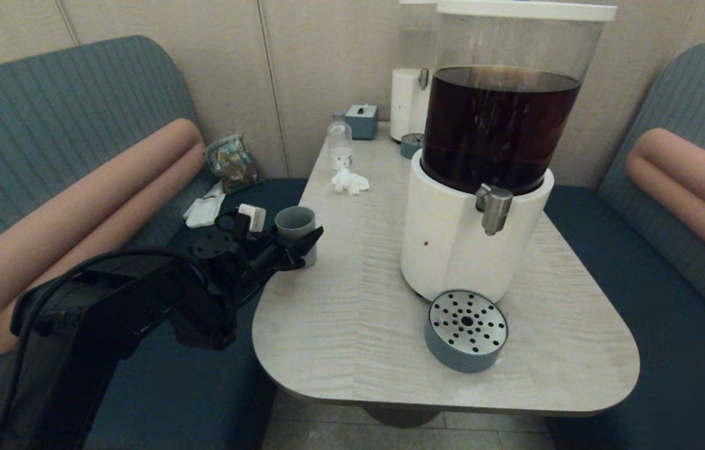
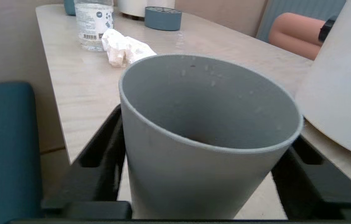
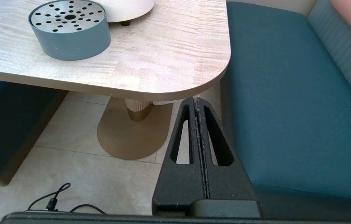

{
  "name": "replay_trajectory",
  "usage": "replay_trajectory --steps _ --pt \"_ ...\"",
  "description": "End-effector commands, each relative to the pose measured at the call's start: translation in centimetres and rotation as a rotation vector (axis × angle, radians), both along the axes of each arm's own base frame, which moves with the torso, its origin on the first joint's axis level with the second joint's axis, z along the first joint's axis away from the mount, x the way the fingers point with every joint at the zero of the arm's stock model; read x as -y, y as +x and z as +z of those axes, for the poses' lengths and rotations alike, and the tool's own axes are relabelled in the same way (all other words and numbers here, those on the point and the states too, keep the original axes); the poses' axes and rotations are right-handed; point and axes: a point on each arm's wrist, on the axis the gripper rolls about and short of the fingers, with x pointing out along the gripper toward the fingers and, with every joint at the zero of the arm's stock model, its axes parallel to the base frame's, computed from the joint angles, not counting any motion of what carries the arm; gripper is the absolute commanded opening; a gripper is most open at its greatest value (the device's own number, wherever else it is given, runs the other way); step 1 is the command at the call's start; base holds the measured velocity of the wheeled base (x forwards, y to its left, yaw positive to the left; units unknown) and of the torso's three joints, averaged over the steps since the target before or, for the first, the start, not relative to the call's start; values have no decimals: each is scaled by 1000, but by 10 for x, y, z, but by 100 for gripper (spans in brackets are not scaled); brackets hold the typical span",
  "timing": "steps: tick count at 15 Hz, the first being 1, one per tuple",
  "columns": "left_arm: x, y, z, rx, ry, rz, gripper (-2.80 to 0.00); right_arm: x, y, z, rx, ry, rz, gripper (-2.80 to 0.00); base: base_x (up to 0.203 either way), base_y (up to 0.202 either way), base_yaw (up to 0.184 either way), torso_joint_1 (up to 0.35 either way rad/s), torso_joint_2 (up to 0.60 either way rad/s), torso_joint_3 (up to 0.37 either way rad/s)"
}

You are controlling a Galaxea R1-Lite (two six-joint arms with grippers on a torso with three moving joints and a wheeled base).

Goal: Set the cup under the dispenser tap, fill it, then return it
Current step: Place the cup next to the water dispenser

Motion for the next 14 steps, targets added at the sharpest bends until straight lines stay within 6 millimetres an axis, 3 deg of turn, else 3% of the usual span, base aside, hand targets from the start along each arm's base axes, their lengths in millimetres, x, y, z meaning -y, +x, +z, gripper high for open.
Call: replay_trajectory --steps 1,7,14 --pt "0 0 2 8 -2 -3 0 0 0 0 -1 -1 1 -280 0 0 0 0 0 0" --pt "-2 -9 1 -26 3 -1 0 0 0 0 -1 -1 1 -280 0 0 0 0 0 0" --pt "-8 -47 17 -100 25 1 0 0 0 0 0 -1 1 -280 0 0 0 0 0 0"
